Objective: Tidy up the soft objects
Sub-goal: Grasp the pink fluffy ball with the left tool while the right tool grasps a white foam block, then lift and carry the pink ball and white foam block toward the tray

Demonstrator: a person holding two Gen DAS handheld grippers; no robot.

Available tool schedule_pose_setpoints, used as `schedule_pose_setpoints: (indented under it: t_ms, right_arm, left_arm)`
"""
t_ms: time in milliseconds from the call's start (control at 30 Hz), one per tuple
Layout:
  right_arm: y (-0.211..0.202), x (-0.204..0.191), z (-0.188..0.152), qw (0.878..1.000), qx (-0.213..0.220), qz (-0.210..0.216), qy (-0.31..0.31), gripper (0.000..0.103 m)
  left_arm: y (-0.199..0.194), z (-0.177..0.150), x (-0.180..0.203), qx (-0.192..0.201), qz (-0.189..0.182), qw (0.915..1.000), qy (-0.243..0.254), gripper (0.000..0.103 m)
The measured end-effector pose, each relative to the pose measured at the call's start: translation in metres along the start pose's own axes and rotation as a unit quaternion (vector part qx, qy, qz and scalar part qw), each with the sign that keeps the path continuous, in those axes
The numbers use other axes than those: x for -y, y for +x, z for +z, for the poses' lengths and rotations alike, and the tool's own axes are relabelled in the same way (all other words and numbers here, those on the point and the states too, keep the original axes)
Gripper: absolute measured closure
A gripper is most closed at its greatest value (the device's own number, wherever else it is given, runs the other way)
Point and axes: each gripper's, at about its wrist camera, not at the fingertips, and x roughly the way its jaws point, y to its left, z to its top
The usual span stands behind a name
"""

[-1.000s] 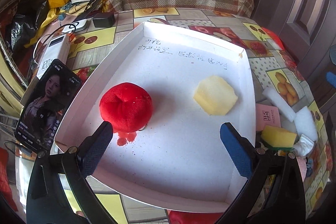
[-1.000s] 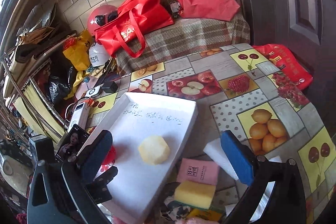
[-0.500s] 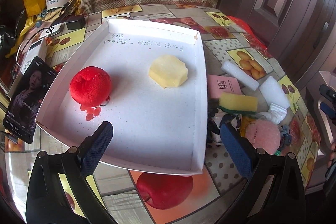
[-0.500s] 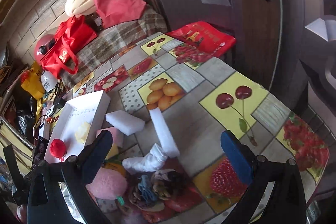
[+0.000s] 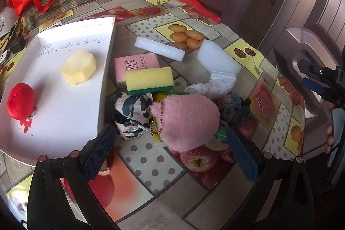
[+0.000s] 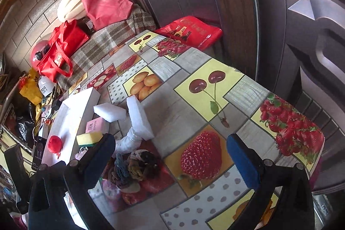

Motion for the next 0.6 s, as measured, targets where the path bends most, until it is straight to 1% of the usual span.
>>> schedule_pose_setpoints:
  t_ms: [100, 133, 167, 200, 233, 300, 400, 433, 467, 500, 567, 600]
  right_arm:
    - [0.003, 0.006, 0.004, 1.0, -0.002, 0.002, -0.008, 0.0]
    - [0.005, 0.005, 0.007, 1.0, -0.003, 0.005, -0.015, 0.0]
    - [0.01, 0.003, 0.01, 1.0, -0.006, 0.011, -0.024, 0.0]
    - [0.016, 0.0, 0.015, 0.999, -0.012, 0.017, -0.034, 0.0]
    - [0.023, -0.004, 0.019, 0.999, -0.017, 0.025, -0.045, 0.0]
    - [0.038, -0.016, 0.027, 0.996, -0.029, 0.047, -0.074, 0.0]
    - [0.065, -0.037, 0.038, 0.991, -0.05, 0.061, -0.11, 0.001]
    - [0.076, -0.044, 0.041, 0.989, -0.06, 0.066, -0.118, 0.011]
    - [0.088, -0.051, 0.043, 0.987, -0.072, 0.068, -0.127, 0.024]
    - [0.1, -0.058, 0.044, 0.985, -0.084, 0.067, -0.137, 0.03]
    - [0.126, -0.07, 0.043, 0.979, -0.116, 0.066, -0.156, 0.045]
    - [0.136, -0.074, 0.041, 0.975, -0.131, 0.069, -0.166, 0.047]
  left_arm:
    - [0.014, 0.008, 0.008, -0.007, -0.002, 1.0, 0.001, 0.001]
    - [0.019, 0.01, 0.011, -0.012, 0.002, 0.9999, 0.003, 0.006]
    - [0.023, 0.011, 0.013, -0.017, 0.004, 0.9998, 0.004, 0.027]
    - [0.028, 0.012, 0.014, -0.026, 0.003, 0.9997, 0.002, 0.037]
    - [0.03, 0.012, 0.015, -0.03, 0.0, 0.9996, -0.003, 0.038]
    - [0.027, 0.01, 0.014, -0.02, -0.006, 0.9997, -0.009, 0.039]
    - [0.018, 0.007, 0.011, -0.008, -0.001, 0.9997, -0.022, 0.04]
    - [0.014, 0.006, 0.01, -0.005, 0.0, 0.9996, -0.029, 0.04]
    - [0.01, 0.006, 0.008, -0.001, 0.001, 0.9994, -0.034, 0.04]
    - [0.005, 0.005, 0.007, 0.004, 0.004, 0.9993, -0.038, 0.04]
    - [-0.004, 0.005, 0.007, 0.013, 0.01, 0.9989, -0.044, 0.04]
    - [-0.009, 0.005, 0.007, 0.017, 0.012, 0.9987, -0.047, 0.04]
